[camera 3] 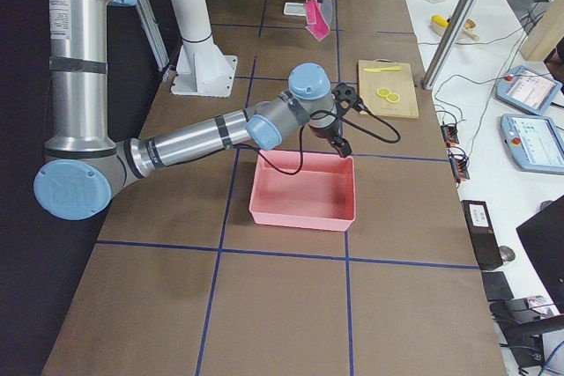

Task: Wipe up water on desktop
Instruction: 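Lift the cloth off the white tray with the left gripper toward the table center, then hold the cloth with the left gripper while the right gripper reaches and grasps it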

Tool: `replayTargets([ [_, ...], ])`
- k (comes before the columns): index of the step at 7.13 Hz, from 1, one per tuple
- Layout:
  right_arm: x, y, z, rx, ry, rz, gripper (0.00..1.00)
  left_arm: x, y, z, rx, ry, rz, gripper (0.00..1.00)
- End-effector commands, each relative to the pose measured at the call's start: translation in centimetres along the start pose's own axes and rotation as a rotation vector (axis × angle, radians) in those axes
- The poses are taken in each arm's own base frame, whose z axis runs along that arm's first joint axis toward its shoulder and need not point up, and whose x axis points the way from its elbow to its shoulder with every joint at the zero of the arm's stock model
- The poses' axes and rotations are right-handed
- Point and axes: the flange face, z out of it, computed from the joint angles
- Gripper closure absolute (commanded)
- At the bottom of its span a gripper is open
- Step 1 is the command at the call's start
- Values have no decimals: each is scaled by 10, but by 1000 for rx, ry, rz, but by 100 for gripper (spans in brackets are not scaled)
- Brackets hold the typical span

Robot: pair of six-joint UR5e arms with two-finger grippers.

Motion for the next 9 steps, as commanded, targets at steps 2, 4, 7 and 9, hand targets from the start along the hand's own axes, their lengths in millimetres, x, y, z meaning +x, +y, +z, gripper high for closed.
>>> replayTargets([
  [2,-132,-129,58,67,-122,-60,1,36,48,0,-57,36,-102,100],
  [4,-225,-170,102,112,-109,-92,1,46,55,-2,-65,47,-166,100],
  [7,-324,-198,126,183,-145,-133,1,95,53,25,-85,64,-263,100],
  [9,-361,-205,131,214,-151,-111,1,105,47,35,-93,77,-283,100],
])
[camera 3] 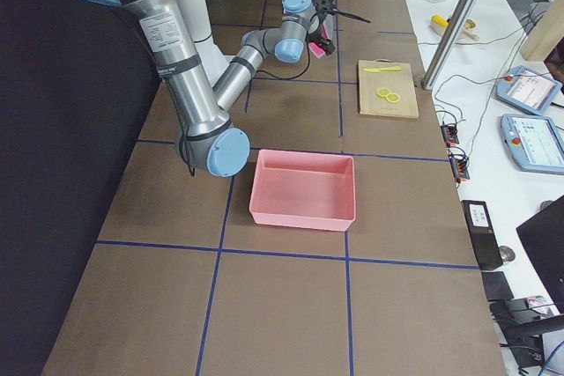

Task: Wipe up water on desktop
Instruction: 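Hold the cloth with the left gripper while the right gripper reaches and grasps it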

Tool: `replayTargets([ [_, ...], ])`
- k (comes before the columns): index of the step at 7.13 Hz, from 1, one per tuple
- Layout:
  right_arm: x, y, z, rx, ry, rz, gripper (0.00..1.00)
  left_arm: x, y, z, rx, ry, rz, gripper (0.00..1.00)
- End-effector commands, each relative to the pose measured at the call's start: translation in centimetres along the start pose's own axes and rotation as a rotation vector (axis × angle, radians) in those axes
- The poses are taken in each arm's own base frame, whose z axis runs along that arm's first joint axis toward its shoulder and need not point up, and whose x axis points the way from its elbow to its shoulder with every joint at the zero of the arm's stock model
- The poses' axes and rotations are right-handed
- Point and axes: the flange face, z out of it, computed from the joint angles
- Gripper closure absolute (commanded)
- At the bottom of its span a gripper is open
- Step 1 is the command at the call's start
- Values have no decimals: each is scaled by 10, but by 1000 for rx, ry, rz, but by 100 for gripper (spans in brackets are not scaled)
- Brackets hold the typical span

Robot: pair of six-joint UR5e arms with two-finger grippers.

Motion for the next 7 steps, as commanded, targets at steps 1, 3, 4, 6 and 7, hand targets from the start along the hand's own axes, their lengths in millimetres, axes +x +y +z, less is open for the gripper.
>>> replayTargets([
  [1,-37,-4,16,32,15,-11,1,12,3,5,-7,9,-37,100],
  [3,-49,-4,23,46,30,-28,1,13,4,7,-12,13,-77,100],
  [4,-49,-4,23,46,30,-28,1,11,12,11,-26,10,-68,100],
  [6,-50,-3,23,46,30,-28,1,8,19,16,-36,2,-62,100],
  [7,-50,-3,23,45,29,-28,1,5,26,20,-51,1,-71,100],
])
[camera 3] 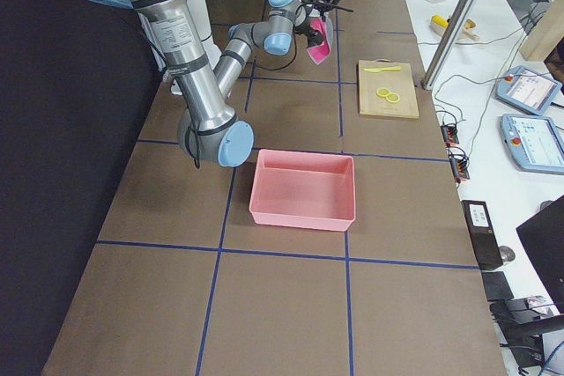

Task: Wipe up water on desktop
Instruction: 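Hold the cloth with the left gripper while the right gripper reaches and grasps it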

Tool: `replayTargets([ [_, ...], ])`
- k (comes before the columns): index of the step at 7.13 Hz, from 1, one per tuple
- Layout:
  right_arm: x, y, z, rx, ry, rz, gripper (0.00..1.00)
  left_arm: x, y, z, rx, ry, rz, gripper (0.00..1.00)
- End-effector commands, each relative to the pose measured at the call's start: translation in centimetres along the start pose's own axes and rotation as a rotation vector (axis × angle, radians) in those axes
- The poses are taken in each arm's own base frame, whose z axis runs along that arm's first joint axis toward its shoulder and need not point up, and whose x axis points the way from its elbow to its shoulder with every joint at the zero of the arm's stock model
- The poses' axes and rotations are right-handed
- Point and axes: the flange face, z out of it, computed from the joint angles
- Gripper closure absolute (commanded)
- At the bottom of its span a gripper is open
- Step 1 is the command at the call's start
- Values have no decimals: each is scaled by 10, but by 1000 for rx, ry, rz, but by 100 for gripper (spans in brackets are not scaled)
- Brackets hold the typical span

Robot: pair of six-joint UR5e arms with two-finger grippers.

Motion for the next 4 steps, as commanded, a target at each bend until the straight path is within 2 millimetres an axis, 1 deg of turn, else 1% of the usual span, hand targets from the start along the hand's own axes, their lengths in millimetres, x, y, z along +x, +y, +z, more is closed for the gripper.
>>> replayTargets([
  [1,-1,0,0,0,-1,-2,1,-3,12,0,-42,27,-7,99],
  [4,-2,1,2,-3,-3,-4,1,-2,14,0,-51,33,-14,99],
])
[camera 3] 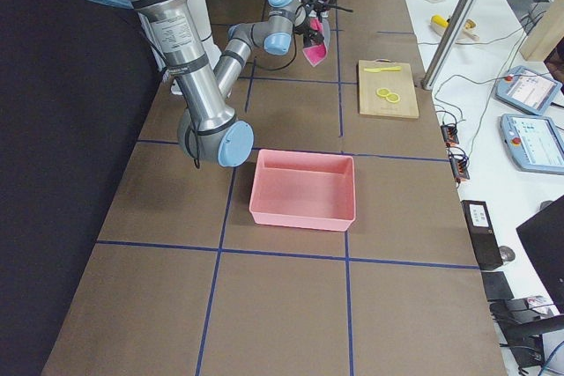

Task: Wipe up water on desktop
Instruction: 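Hold the cloth with the left gripper while the right gripper reaches and grasps it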

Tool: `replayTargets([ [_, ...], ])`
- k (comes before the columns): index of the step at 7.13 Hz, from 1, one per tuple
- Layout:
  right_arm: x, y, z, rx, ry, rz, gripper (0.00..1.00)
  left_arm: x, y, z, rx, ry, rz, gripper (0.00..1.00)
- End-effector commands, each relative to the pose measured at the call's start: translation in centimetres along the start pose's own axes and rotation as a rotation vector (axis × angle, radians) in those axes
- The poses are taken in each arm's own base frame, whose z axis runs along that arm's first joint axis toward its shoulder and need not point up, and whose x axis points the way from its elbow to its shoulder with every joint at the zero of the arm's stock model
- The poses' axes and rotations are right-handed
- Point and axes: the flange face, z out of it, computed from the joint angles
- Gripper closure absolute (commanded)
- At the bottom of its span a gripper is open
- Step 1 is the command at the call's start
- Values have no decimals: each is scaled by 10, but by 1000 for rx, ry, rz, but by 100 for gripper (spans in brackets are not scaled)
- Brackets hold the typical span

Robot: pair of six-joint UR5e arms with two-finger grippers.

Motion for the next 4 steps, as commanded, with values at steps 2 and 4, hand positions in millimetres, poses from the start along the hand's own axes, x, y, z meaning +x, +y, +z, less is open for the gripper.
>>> replayTargets([
  [2,0,1,3,-9,-4,-18,17,1,2,0,-9,8,7,98],
  [4,0,4,5,-24,-4,-22,72,1,3,1,-10,7,9,98],
])
